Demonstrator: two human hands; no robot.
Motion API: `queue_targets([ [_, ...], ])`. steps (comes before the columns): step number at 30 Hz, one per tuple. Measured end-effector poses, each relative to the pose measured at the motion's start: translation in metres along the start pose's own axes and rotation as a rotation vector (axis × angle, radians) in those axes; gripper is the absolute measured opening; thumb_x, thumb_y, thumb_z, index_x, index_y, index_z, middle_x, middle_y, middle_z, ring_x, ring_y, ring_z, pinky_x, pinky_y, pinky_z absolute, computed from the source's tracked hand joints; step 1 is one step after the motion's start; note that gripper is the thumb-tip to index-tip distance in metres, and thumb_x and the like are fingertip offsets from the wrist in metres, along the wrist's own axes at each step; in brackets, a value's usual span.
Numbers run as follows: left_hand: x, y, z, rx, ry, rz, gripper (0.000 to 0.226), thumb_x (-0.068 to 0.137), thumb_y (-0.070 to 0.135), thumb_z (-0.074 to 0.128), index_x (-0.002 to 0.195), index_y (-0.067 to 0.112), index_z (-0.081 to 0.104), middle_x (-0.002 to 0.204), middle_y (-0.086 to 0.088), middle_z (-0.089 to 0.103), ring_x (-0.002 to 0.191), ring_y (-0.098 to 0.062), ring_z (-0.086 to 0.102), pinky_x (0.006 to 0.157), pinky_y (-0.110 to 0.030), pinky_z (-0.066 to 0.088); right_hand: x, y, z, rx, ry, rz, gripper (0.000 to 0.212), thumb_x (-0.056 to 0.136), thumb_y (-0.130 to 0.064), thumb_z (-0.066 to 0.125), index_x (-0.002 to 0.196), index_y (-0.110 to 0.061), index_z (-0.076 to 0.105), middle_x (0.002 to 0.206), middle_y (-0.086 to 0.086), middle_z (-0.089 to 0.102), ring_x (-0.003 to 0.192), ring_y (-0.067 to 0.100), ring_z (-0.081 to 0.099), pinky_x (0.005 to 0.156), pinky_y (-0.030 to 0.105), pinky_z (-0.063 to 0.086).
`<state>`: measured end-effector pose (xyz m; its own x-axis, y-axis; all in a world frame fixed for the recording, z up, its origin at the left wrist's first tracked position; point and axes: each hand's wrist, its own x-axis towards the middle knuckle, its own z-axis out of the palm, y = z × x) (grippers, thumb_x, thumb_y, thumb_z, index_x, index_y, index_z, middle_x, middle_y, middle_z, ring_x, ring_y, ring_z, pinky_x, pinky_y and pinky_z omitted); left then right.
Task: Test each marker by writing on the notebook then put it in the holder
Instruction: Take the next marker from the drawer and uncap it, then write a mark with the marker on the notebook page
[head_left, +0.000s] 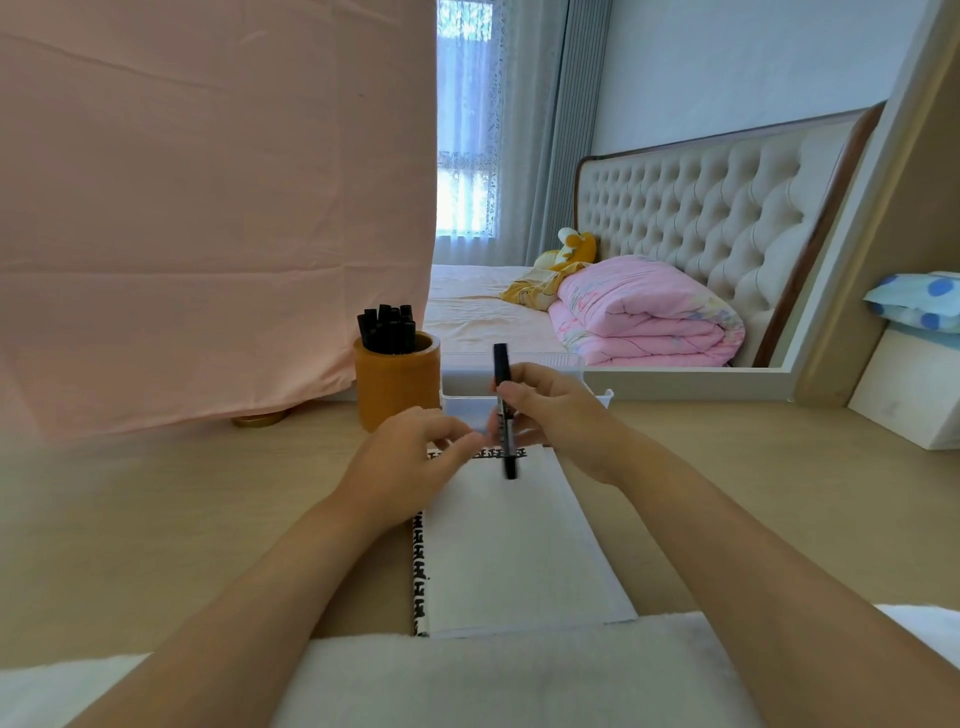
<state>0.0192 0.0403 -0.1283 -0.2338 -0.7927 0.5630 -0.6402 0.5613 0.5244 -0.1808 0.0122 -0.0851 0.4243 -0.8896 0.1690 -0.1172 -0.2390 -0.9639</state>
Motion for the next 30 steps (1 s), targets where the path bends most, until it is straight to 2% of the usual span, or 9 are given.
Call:
queue_targets([
  [4, 0.002, -0.008, -0.003, 0.082, 0.148, -0.030, 0.012, 0.094, 0.035, 0.060, 0.105, 0.030, 0.062, 0.089, 0.018, 0.061, 0.083, -0.001, 0.057, 0.066, -0.017, 0.046, 0.004, 0.005, 0.000, -0.327, -0.019, -0.025, 0.017, 0.104, -0.022, 0.046, 0.107, -0.022, 0.063, 0.067, 0.000, 0.053, 0.058, 0.015, 0.050, 0.059, 0.032, 0.050],
  [8, 0.002, -0.004, -0.006, 0.154, 0.139, 0.052, 0.038, 0.095, 0.029, 0.060, 0.133, 0.028, 0.052, 0.114, 0.017, 0.056, 0.093, -0.003, 0.057, 0.072, -0.017, 0.049, 0.003, 0.007, 0.004, -0.611, -0.087, 0.025, 0.037, 0.103, -0.027, 0.047, 0.074, -0.019, 0.068, 0.059, -0.009, 0.058, 0.059, 0.011, 0.047, 0.065, 0.027, 0.039],
  [10, 0.003, -0.004, -0.006, 0.238, 0.053, 0.124, 0.035, 0.097, 0.031, 0.057, 0.132, 0.029, 0.056, 0.117, 0.017, 0.058, 0.099, -0.002, 0.055, 0.076, -0.019, 0.049, 0.002, 0.005, 0.004, -0.643, -0.098, 0.052, 0.044, 0.102, -0.029, 0.049, 0.063, -0.021, 0.066, 0.051, -0.013, 0.056, 0.056, 0.010, 0.046, 0.063, 0.025, 0.038],
  [12, 0.004, -0.005, -0.006, 0.298, -0.021, 0.151, 0.027, 0.097, 0.034, 0.054, 0.123, 0.032, 0.062, 0.104, 0.020, 0.059, 0.094, -0.001, 0.054, 0.071, -0.016, 0.045, 0.002, 0.005, 0.002, -0.673, -0.119, 0.036, 0.043, 0.101, -0.029, 0.051, 0.060, -0.030, 0.063, 0.056, -0.012, 0.057, 0.059, 0.011, 0.047, 0.065, 0.026, 0.040],
  [17, 0.006, -0.011, -0.005, 0.347, -0.110, 0.127, 0.024, 0.099, 0.038, 0.049, 0.116, 0.032, 0.065, 0.090, 0.018, 0.055, 0.079, -0.003, 0.049, 0.060, -0.018, 0.036, 0.005, 0.013, 0.000, -0.769, -0.145, 0.001, 0.039, 0.101, -0.030, 0.051, 0.064, -0.031, 0.062, 0.067, -0.003, 0.059, 0.065, 0.015, 0.049, 0.070, 0.031, 0.043],
  [21, 0.008, -0.013, -0.008, 0.335, -0.151, 0.058, 0.022, 0.101, 0.034, 0.048, 0.112, 0.031, 0.067, 0.088, 0.012, 0.059, 0.077, -0.006, 0.052, 0.060, -0.026, 0.042, 0.009, 0.018, 0.001, -0.873, -0.142, -0.089, 0.032, 0.103, -0.030, 0.049, 0.078, -0.019, 0.066, 0.074, 0.004, 0.063, 0.068, 0.017, 0.054, 0.071, 0.031, 0.046],
  [24, 0.010, -0.015, -0.011, 0.287, -0.179, -0.018, 0.024, 0.102, 0.034, 0.047, 0.096, 0.026, 0.069, 0.082, 0.008, 0.062, 0.074, -0.009, 0.055, 0.064, -0.036, 0.047, 0.009, 0.020, 0.004, -0.969, -0.122, -0.272, 0.022, 0.103, -0.027, 0.050, 0.087, -0.025, 0.066, 0.072, -0.009, 0.057, 0.069, 0.012, 0.054, 0.068, 0.025, 0.042],
  [26, 0.010, -0.017, -0.014, 0.179, -0.185, -0.095, 0.031, 0.102, 0.035, 0.046, 0.082, 0.024, 0.067, 0.074, 0.005, 0.062, 0.070, -0.012, 0.056, 0.062, -0.033, 0.043, 0.009, 0.019, 0.006, -1.057, -0.058, -0.410, 0.019, 0.101, -0.026, 0.053, 0.096, -0.022, 0.071, 0.074, -0.014, 0.051, 0.070, 0.009, 0.051, 0.064, 0.019, 0.037],
  [30, 0.011, -0.015, -0.020, 0.161, -0.156, -0.042, 0.022, 0.100, 0.032, 0.052, 0.097, 0.026, 0.072, 0.081, 0.009, 0.065, 0.076, -0.006, 0.056, 0.066, -0.033, 0.047, 0.008, 0.018, 0.008, -1.110, -0.005, -0.482, 0.023, 0.102, -0.032, 0.051, 0.091, -0.023, 0.070, 0.072, -0.012, 0.054, 0.066, 0.010, 0.051, 0.060, 0.025, 0.041],
])
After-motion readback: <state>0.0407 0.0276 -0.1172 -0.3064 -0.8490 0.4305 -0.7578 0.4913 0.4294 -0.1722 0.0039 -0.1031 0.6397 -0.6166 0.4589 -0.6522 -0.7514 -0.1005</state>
